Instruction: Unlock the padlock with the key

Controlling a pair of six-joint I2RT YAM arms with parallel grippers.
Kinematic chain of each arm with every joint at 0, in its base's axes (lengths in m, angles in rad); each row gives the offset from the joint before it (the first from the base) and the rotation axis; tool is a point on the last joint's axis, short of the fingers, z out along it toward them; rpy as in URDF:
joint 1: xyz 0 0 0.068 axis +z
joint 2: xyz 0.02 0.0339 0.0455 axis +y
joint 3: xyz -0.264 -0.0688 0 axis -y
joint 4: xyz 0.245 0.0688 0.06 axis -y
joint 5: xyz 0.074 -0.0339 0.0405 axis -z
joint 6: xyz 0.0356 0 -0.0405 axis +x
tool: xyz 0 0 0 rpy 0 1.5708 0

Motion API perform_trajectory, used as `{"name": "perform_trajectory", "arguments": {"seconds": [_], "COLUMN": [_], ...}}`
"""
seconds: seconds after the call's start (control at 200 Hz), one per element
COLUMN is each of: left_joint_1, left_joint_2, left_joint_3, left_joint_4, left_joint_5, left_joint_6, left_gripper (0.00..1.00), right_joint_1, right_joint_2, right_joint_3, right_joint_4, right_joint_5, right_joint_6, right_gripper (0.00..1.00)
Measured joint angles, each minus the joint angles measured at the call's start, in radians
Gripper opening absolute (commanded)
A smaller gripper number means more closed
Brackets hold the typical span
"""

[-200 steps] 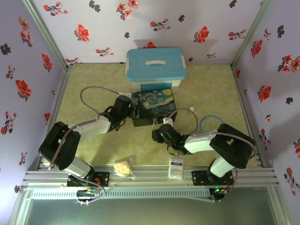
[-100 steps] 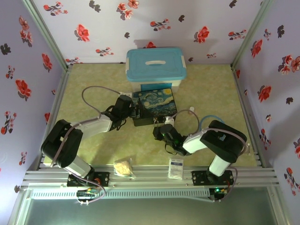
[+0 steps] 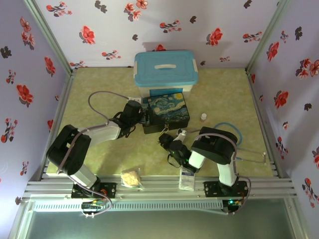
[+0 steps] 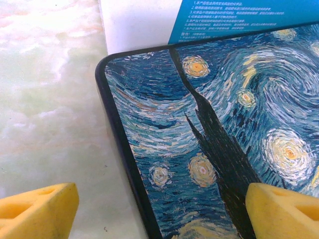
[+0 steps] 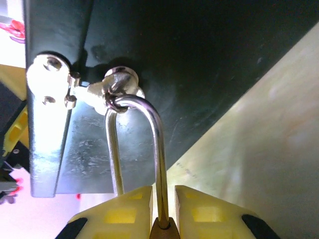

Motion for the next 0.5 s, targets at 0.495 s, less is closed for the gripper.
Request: {"name": "perform_trajectory", "arguments": {"seconds": [0.495], "left_joint_1": [0.000], "left_joint_2": [0.000], "left_joint_3": [-0.014], "left_joint_4": [0.035], "left_joint_5": [0.026], "left_joint_6": [0.023], "left_gripper": [0.78], "right_joint_1": [0.058], "right_joint_2": [0.006], "right_joint_3": [0.033], "right_joint_4": [-0.056], "right_joint_5": [0.267], "right_joint_6": [0.143], "right_gripper": [0.03]}}
